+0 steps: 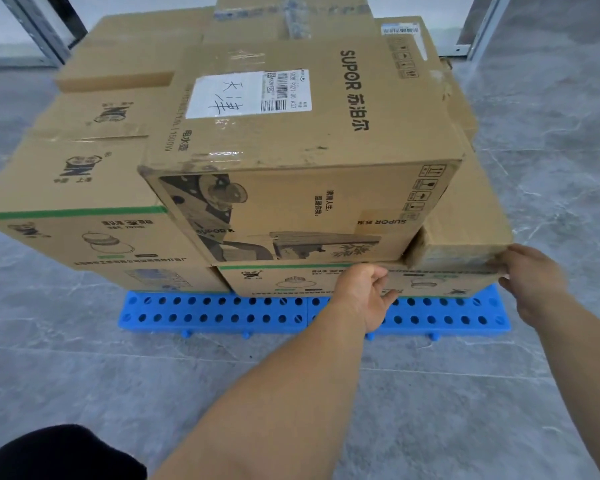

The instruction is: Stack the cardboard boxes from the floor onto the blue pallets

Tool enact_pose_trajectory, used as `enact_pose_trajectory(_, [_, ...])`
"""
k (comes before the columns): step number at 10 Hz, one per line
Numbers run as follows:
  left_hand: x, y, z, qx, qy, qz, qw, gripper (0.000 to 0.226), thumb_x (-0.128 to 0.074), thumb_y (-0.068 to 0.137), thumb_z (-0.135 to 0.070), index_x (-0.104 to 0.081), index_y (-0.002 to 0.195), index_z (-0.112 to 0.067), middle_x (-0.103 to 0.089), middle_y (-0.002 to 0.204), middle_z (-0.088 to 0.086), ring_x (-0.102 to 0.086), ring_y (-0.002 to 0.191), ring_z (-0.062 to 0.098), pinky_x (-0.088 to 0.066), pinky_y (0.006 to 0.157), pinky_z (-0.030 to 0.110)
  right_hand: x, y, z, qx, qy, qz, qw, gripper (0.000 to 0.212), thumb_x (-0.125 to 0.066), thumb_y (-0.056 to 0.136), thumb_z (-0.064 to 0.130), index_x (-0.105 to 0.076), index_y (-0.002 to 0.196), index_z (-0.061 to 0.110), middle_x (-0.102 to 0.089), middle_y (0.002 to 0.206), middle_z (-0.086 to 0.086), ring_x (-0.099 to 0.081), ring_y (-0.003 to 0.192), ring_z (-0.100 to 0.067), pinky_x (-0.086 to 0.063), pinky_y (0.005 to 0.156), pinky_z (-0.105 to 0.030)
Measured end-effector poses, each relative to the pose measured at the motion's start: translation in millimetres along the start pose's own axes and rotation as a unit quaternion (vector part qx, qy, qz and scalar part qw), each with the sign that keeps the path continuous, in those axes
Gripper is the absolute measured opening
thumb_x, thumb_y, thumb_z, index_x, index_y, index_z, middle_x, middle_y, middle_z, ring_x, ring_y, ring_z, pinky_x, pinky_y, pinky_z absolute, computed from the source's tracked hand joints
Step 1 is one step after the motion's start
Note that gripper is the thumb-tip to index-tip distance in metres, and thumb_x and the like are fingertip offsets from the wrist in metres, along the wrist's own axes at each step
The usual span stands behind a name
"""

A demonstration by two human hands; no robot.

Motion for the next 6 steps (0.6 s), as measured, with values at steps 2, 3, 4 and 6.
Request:
enact_pose_trajectory(2, [3.3, 0.1, -2.7, 0.003, 0.017, -0.002, 1.000, 0.058, -0.039, 0.088, 0.010, -0.028, 0.142, -0.008, -0.037, 0.145, 0.010, -0.040, 0.131, 0.022, -0.034, 0.108, 0.047, -2.8, -7.5, 5.7, -0.006, -0.010, 0.011, 1.000, 0.043, -0.054, 0.089, 0.014, -0.050, 0.132, 0.013, -0.052, 0.130, -0.009, -0.047, 0.119, -0.026, -0.040, 0.101, -0.041])
enact_pose_trajectory(3, [12.9, -0.8, -7.2, 0.008, 0.087, -0.021, 0.996, 0.046, -0.041, 0.090, 0.006, -0.039, 0.134, -0.005, -0.053, 0.123, 0.009, -0.048, 0.118, 0.021, -0.036, 0.107, 0.047, -2.6, -12.6, 7.4, 0.001, -0.049, 0.002, 0.999, 0.049, -0.055, 0.089, 0.019, -0.045, 0.136, 0.013, -0.049, 0.134, -0.012, -0.046, 0.120, -0.031, -0.038, 0.090, -0.040])
enact_pose_trajectory(4, [30.0, -4.3, -17.0, 0.024, 0.222, -0.062, 0.973, 0.013, -0.044, 0.091, 0.001, -0.052, 0.098, -0.007, -0.049, 0.101, 0.005, -0.050, 0.110, 0.019, -0.044, 0.099, 0.040, -3.5, -22.1, 8.0, 0.005, -0.101, -0.031, 0.994, 0.056, -0.053, 0.090, 0.024, -0.036, 0.142, 0.012, -0.045, 0.139, -0.012, -0.045, 0.123, -0.034, -0.037, 0.087, -0.040])
enact_pose_trajectory(6, [64.2, -20.5, -38.8, 0.012, 0.418, -0.127, 0.900, 0.039, -0.045, 0.093, -0.015, -0.043, 0.131, -0.013, -0.051, 0.100, 0.007, -0.049, 0.085, 0.015, -0.047, 0.080, 0.033, 2.0, -52.6, 25.1, -0.018, -0.177, -0.143, 0.974, 0.049, -0.048, 0.092, 0.022, -0.041, 0.138, 0.011, -0.054, 0.127, -0.017, -0.055, 0.098, -0.033, -0.042, 0.075, -0.038])
Point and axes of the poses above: each hand's wrist, its own y-axis towards the middle knuckle, its own x-axis out of the back of the hand, z = x × y, the point moved 1 cm from there along y, towards the middle knuckle
